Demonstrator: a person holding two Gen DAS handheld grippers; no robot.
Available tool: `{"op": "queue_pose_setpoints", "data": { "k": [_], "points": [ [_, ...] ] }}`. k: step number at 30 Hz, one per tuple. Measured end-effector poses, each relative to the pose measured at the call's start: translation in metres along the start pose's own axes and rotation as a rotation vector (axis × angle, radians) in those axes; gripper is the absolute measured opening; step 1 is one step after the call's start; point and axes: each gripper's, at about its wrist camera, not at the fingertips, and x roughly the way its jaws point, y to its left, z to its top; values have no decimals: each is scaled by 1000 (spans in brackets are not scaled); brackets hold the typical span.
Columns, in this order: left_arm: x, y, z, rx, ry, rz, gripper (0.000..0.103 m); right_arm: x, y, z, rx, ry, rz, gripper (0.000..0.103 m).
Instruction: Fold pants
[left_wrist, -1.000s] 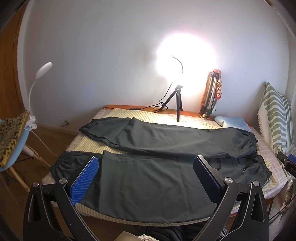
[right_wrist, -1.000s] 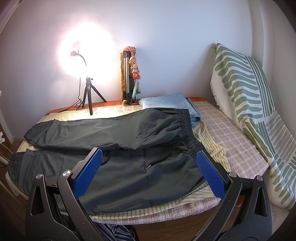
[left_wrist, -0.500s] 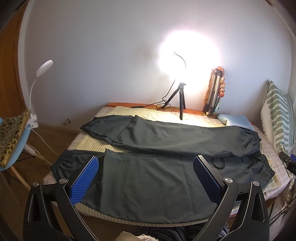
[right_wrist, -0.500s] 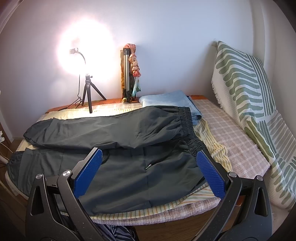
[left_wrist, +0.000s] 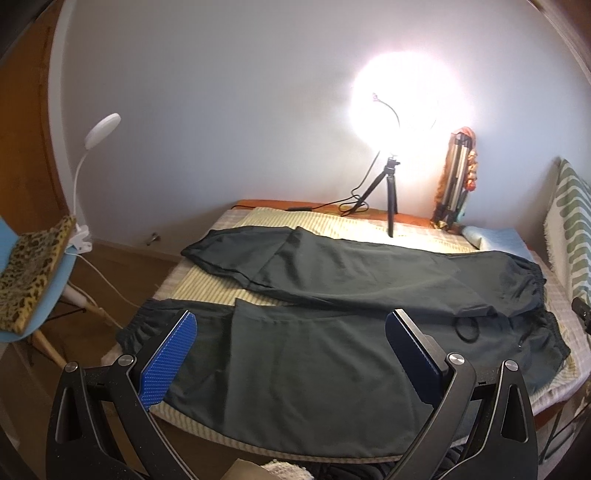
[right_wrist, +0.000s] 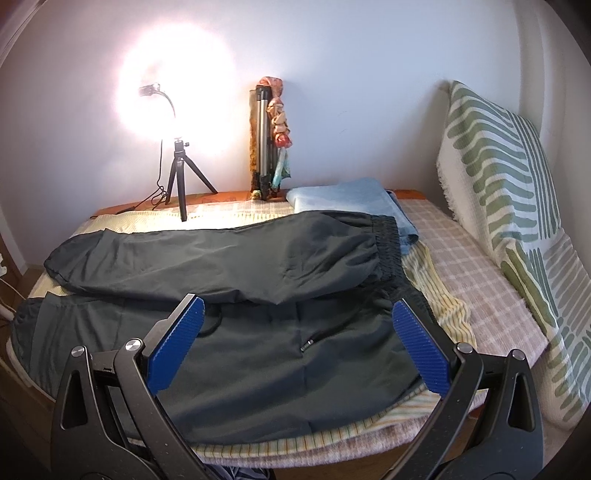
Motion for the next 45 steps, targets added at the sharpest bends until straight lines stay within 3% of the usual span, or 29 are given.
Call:
{"op": "queue_pose_setpoints", "data": {
  "k": [9,15,24,34,37,42,45],
  "points": [
    [25,10,6,-15,24,29,102,26,14,18,-61,-3,6,103],
    [44,14,12,-3,27,10,102,45,22,32,-123,-5,14,103],
    [90,30,36,12,63,-34,100,95,53,55,-318,32,171,103],
    [161,64,65,-44,174,-58,95,191,109,89,-522,153,350,103],
    [186,67,66,-51,219,-76,94,238,131,93,-607,203,353,103],
    [226,68,64,-41,292,-82,87,312,154,99,-587,342,415,103],
    [248,68,62,-60,323,-97,87,346,163,97,-622,391,397,103]
  ]
}}
